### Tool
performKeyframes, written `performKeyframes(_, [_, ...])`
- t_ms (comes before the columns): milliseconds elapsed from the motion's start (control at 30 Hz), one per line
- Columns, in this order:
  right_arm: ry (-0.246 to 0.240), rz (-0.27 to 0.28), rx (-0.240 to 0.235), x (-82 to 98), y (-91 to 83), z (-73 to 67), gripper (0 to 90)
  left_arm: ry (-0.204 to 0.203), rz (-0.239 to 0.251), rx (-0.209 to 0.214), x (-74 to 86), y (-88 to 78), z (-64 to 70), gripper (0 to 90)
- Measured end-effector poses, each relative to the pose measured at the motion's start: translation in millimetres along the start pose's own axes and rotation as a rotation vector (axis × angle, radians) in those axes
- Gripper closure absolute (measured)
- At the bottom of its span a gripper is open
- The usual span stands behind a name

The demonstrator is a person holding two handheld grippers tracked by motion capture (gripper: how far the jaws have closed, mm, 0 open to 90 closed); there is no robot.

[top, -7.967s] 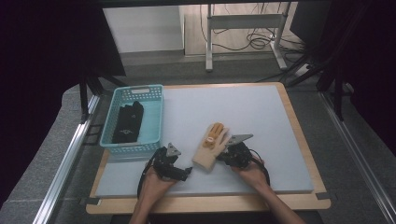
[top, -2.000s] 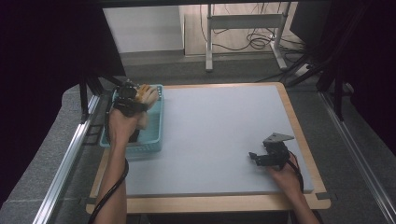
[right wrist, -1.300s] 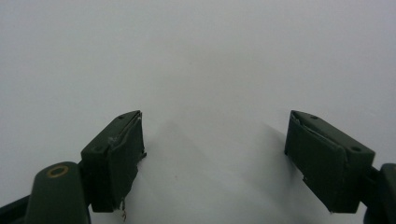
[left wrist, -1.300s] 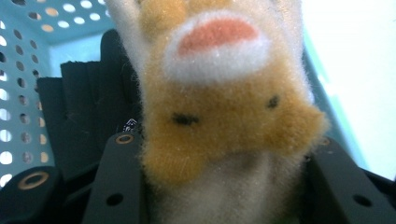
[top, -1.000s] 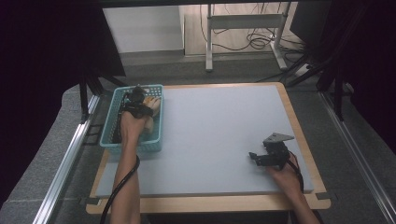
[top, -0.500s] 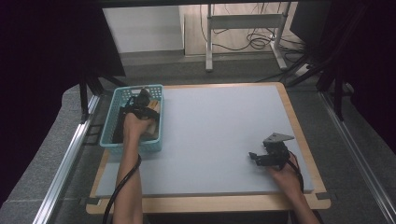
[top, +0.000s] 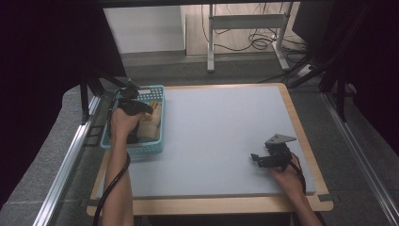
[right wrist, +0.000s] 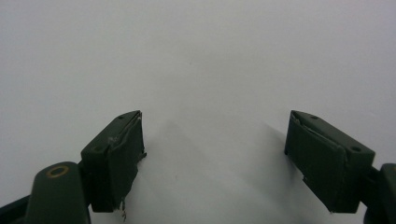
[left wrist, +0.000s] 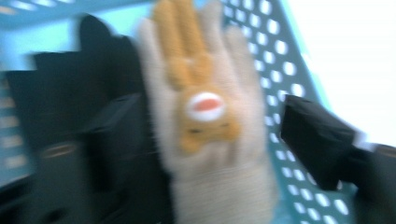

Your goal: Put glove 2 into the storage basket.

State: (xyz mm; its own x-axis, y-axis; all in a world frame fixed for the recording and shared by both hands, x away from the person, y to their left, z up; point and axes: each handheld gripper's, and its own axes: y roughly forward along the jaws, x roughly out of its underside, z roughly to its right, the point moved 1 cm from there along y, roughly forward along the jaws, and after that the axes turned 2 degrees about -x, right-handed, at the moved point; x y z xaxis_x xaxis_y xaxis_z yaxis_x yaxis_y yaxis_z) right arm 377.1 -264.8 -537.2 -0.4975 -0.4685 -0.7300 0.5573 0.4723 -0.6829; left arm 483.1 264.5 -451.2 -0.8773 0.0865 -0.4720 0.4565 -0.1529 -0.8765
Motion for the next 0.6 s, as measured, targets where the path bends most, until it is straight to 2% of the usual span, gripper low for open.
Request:
performKeyframes(33, [0.000, 0.000, 0.000, 0.0, 0.0, 0.0, 19.3, 0.003, -0.004, -0.037, 2.5, 0.0, -3.2, 42.4])
performKeyframes(67, [0.000, 0.000, 0.000, 0.0, 0.0, 0.0, 19.3, 0.005, -0.012, -0.057, 4.2, 1.0, -4.9, 51.9])
performKeyframes(133, [0.000, 0.000, 0.000, 0.0, 0.0, 0.0, 19.3, 0.014, -0.038, -0.103, 9.5, 8.0, -8.5, 65.3])
performKeyframes(200, [0.001, 0.000, 0.000, 0.0, 0.0, -0.1, 19.3, 0.014, -0.070, -0.120, 15.1, 19.0, -11.4, 75.2])
performKeyframes(233, [0.001, 0.000, 0.000, 0.0, 0.0, -0.1, 19.3, 0.010, -0.080, -0.114, 16.8, 23.0, -11.7, 78.6])
performKeyframes(267, [0.001, 0.000, 0.000, 0.0, 0.0, -0.1, 19.3, 0.015, -0.099, -0.105, 18.8, 28.5, -12.3, 80.1])
performKeyframes(367, [0.001, 0.000, 0.000, 0.0, 0.0, -0.1, 19.3, 0.027, -0.102, -0.065, 20.4, 37.1, -8.9, 84.2])
performKeyframes(500, [0.001, 0.000, 0.000, 0.0, 0.0, -0.1, 19.3, 0.063, -0.109, -0.039, 18.4, 42.8, 4.0, 85.6])
performKeyframes(600, [0.001, 0.000, 0.000, 0.0, 0.0, 0.0, 19.3, 0.079, -0.108, -0.037, 17.6, 44.3, 10.5, 87.3])
